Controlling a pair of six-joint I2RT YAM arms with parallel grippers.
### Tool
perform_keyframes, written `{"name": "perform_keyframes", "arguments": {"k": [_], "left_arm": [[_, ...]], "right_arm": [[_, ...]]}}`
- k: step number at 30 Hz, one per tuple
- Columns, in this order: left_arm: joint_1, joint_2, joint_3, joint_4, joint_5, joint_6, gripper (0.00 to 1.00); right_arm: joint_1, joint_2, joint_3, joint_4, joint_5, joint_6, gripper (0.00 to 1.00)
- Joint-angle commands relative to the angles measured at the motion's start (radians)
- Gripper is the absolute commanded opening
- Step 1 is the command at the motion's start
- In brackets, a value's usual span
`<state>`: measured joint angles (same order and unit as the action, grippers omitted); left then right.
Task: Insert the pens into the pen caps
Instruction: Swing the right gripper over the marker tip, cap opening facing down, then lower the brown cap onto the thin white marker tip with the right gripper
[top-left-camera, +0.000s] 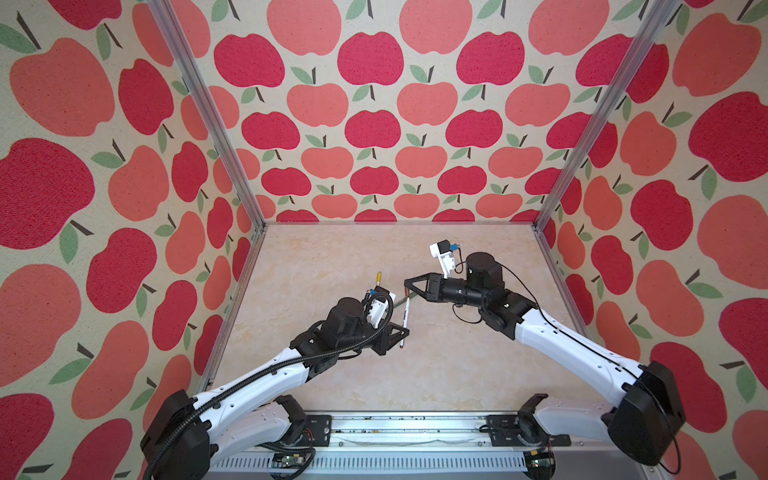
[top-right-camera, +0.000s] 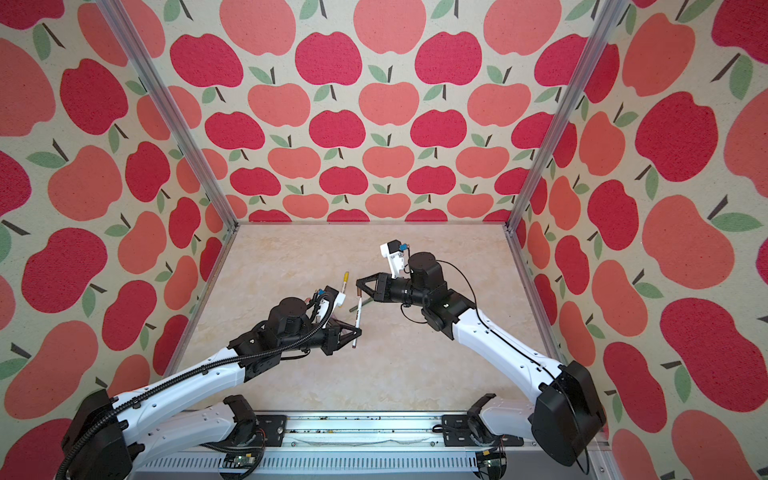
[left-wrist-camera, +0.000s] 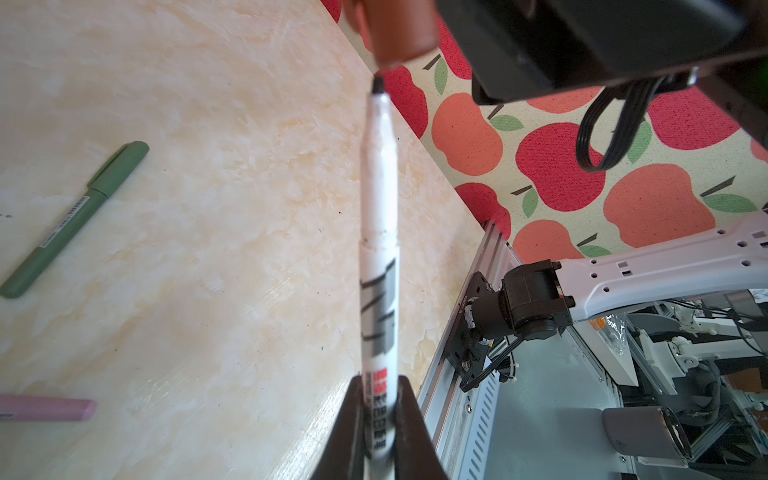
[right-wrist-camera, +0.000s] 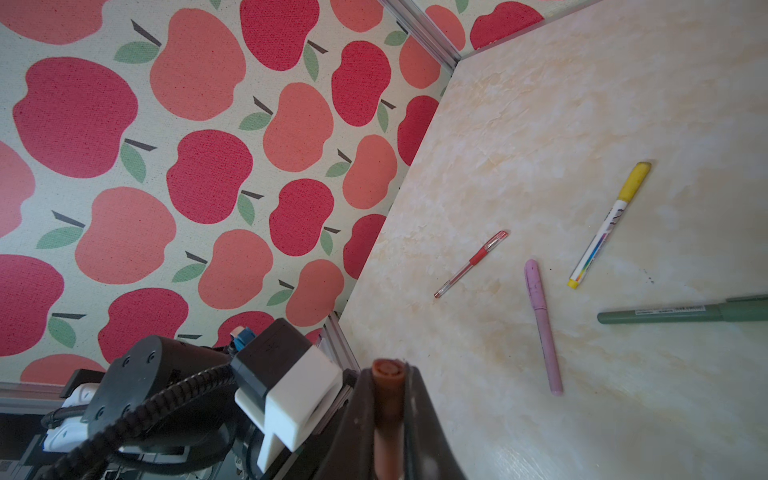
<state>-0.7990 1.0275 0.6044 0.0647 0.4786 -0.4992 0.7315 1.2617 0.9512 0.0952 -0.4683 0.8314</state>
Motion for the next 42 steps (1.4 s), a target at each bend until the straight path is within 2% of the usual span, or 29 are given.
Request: {"name": "perform_keyframes", "arguments": {"k": [1,32,42], "left_arm": [[-0.005,-0.023,-0.013,0.026,-0.017,0.015,0.02],[-0.005,-0.064,-0.023,0.032,-0.064,0.015,0.01],[-0.005,-0.054,-0.04,0.046,-0.044,-0.002,0.01]], "right_arm": [[0.008,-0.011,-0.004,-0.023,0.015,-0.015,0.02],[0.037,-0.009,-0.041,0.006,0.024,-0.002,0.0],[0.012,-0.017,0.049,-0.058,0.06,-0.066,0.0]]}}
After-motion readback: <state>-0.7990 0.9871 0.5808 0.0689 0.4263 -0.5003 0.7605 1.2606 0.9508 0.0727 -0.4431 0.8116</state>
